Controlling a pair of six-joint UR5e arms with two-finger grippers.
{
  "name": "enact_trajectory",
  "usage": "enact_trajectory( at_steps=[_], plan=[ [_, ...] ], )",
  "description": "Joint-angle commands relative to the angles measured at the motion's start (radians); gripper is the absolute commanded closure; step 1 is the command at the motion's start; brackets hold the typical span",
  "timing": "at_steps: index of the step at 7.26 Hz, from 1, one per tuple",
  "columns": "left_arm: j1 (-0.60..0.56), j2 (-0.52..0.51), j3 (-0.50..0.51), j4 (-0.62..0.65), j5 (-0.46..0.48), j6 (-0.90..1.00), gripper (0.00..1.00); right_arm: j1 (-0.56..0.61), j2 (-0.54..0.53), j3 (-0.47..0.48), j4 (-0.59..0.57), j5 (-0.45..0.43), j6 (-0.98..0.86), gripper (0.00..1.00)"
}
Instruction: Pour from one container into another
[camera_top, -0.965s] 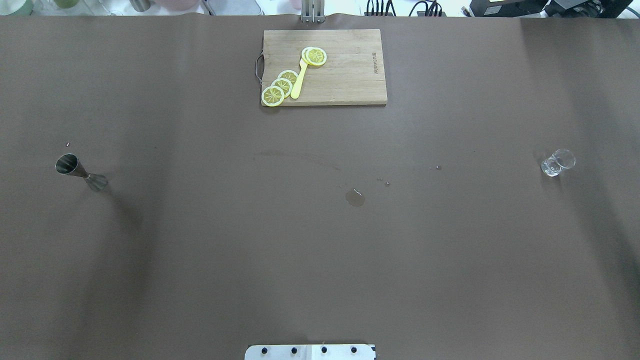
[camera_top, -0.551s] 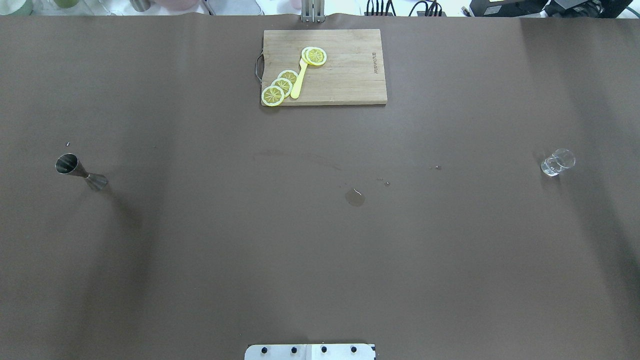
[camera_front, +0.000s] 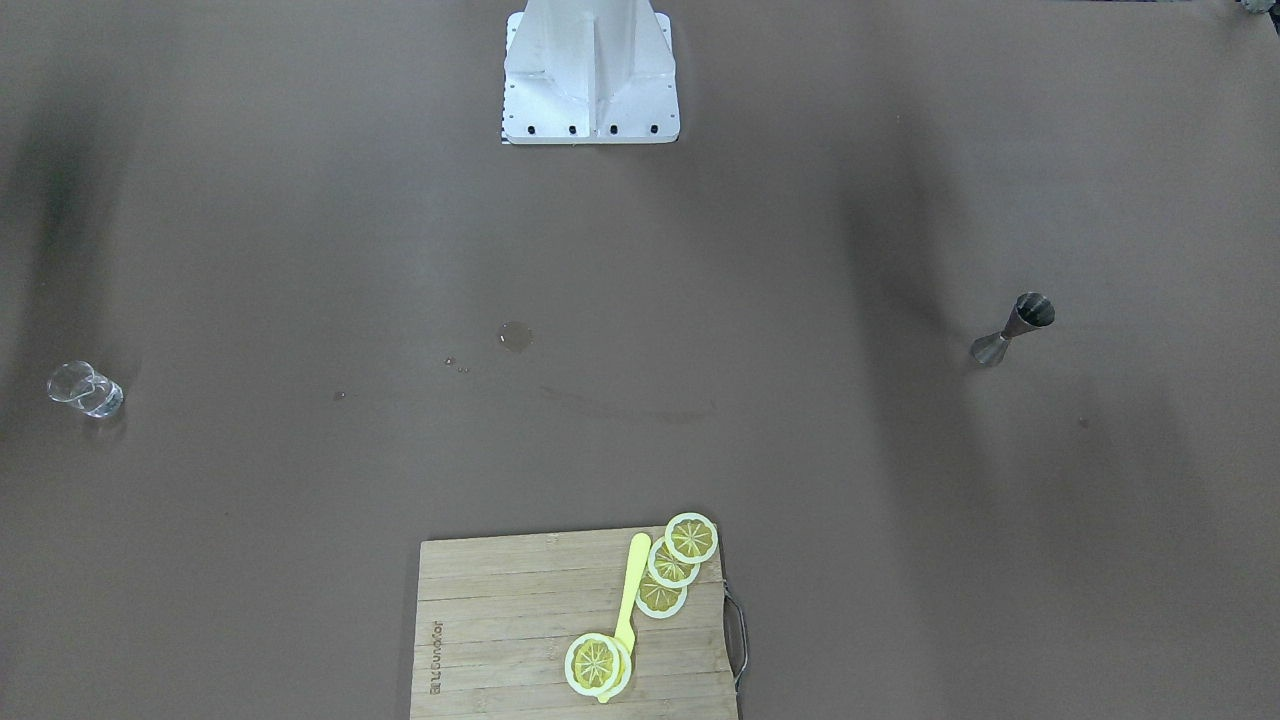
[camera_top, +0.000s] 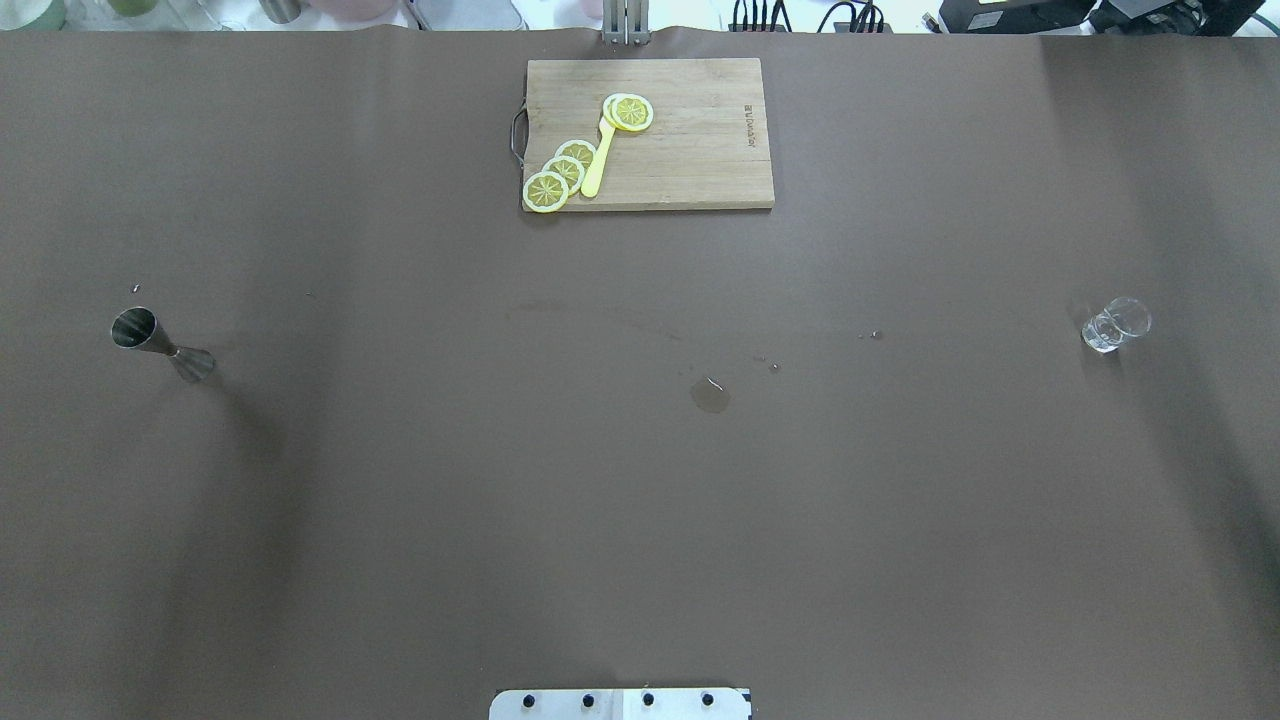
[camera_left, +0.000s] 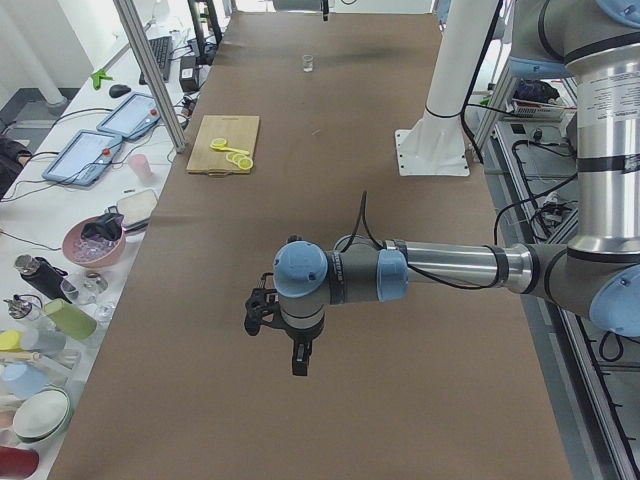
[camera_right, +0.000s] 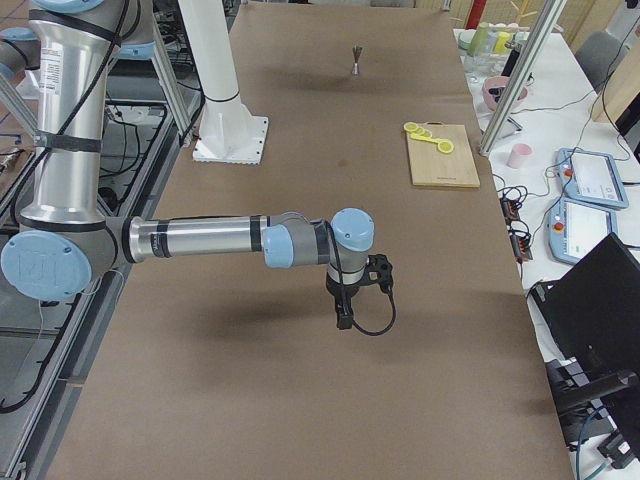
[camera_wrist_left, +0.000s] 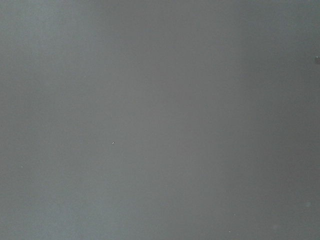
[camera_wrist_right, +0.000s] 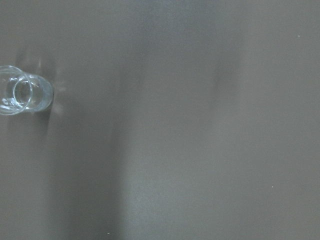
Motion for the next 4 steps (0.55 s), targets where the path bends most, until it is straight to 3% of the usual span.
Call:
enact_trajectory(
  at_steps=[1, 4],
  plan=[
    [0.0, 0.0, -0.001, -0.001, -0.001, 0.0, 0.01, 0.001, 0.001, 0.001, 0.0, 0.001, 0.0, 0.0],
    [0.0, 0.0, 0.007, -0.01, -0.002, -0.005, 0.01, 0.001, 0.003, 0.003, 0.002, -0.001, 0.0, 0.0]
  ],
)
